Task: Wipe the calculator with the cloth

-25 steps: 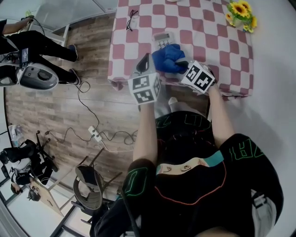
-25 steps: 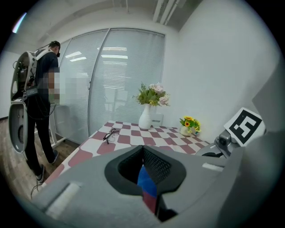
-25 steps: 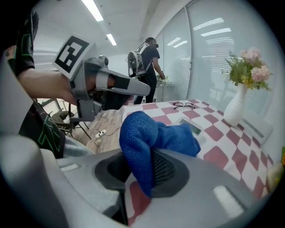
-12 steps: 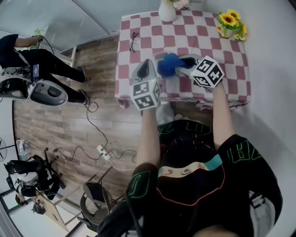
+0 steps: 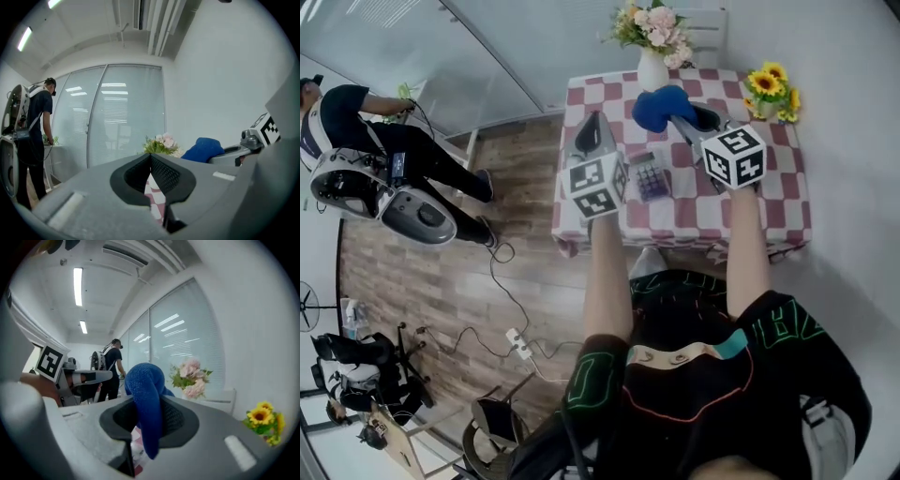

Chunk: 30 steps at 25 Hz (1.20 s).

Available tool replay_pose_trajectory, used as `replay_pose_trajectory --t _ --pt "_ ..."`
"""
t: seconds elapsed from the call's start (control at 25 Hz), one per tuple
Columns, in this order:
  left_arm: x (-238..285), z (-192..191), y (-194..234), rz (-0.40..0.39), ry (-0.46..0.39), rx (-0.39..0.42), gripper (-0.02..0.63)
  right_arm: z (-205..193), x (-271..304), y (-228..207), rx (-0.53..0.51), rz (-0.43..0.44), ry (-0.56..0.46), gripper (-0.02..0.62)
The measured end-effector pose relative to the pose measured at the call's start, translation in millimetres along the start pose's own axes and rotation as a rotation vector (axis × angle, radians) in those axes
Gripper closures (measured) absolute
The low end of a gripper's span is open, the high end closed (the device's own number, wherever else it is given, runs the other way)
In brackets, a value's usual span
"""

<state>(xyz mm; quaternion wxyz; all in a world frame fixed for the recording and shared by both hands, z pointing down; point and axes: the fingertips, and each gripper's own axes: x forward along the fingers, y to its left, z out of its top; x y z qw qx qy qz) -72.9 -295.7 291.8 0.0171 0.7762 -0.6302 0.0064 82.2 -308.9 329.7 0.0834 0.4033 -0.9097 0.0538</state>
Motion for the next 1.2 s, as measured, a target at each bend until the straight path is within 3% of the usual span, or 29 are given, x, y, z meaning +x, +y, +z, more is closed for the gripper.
replay_pose_trajectory --t 0.2,0.4,0.76,1.0,1.2 --pt "-3 44 6 0.07 -0.1 0.014 0.595 40 -26 -31 0.016 -0.196 -0.119 0.495" --pt "-7 41 -6 0.043 -0.112 0.067 0.595 49 -38 -48 0.01 -0.299 -0.131 0.5" --pt "-11 35 -11 0.029 -0.116 0.068 0.595 56 -43 -51 -0.037 -0.35 -0.144 0.499" --pt "-17 31 -9 0.035 -0.102 0.092 0.595 57 -47 -49 -0.041 -0.348 -0.149 0.499" --pt "-22 36 -5 0.037 -0.121 0.062 0.595 64 -51 -47 -0.047 -0.342 -0.161 0.499"
